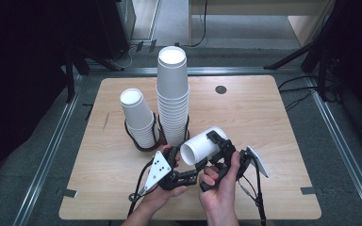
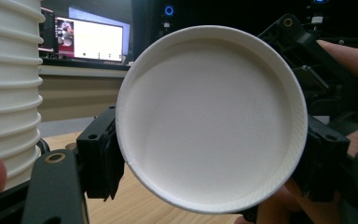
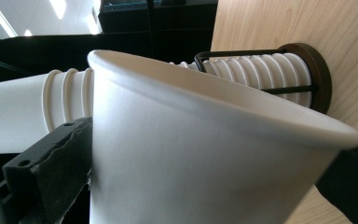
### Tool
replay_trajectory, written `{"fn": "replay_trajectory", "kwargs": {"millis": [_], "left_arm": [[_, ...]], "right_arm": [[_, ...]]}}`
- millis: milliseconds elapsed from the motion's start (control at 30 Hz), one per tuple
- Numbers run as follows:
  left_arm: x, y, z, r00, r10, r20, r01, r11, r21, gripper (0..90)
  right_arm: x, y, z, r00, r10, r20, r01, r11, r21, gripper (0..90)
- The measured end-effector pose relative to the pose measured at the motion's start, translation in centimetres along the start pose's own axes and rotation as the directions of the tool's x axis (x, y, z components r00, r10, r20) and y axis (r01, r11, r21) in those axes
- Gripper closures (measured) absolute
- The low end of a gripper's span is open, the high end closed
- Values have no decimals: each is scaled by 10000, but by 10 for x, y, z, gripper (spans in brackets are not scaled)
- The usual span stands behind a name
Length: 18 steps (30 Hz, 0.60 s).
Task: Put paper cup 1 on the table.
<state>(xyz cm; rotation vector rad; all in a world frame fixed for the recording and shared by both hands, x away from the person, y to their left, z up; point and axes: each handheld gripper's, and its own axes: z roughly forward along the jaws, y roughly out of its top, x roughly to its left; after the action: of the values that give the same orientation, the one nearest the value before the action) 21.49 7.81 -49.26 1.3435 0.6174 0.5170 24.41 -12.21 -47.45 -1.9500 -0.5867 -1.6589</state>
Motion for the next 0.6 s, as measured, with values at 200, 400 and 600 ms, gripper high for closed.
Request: {"fn": "replay_trajectory", "kwargs": {"millis": [200, 400, 600], "left_arm": [[0, -1, 0, 10000, -6, 17, 6, 10000, 31, 239], [1, 0, 0, 10000, -16, 15, 16, 10000, 38, 239], [4, 1, -1, 9997, -200, 143, 197, 9995, 263, 218]], "right_arm": [[0, 4, 2, 9997, 222, -91, -221, 9997, 57, 0], [-2, 6, 2, 9991, 359, -226, -356, 9993, 129, 65], [-2, 5, 1, 9995, 150, -275, -151, 9999, -35, 120]]}}
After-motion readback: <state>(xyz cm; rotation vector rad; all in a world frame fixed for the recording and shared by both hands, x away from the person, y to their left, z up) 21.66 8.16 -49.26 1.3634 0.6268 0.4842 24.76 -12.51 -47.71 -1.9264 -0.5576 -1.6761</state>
